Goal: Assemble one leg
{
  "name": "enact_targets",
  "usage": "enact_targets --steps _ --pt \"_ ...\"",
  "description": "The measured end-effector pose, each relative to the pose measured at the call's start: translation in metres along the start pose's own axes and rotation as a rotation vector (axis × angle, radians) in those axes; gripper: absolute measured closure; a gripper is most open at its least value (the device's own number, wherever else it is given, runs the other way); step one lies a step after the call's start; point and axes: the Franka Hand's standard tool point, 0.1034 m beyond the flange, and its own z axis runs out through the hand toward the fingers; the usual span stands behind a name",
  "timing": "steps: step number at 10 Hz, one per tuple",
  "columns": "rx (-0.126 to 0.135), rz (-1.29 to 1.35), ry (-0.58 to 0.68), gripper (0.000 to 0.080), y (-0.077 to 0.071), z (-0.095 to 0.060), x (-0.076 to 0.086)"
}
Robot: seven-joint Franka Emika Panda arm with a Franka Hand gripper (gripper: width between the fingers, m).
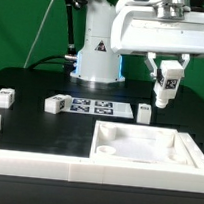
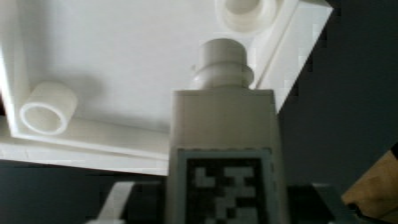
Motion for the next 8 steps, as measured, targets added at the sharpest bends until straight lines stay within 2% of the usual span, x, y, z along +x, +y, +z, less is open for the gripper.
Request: enact_targets --steps 1,2,4,6,8 --pt "0.0 0.0 0.0 0.0509 0.0 0.0 0.0" --pt "0.002 0.005 0.001 0.0509 0.003 0.004 0.011" --pt "0.011 -0.005 0.002 0.0509 0.01 0.015 0.049" --pt "0.011 -0.018 0.004 0.0509 0.022 0.03 0.071" --pt "0.008 -0.053 0.038 0.0509 0.023 0.042 0.086"
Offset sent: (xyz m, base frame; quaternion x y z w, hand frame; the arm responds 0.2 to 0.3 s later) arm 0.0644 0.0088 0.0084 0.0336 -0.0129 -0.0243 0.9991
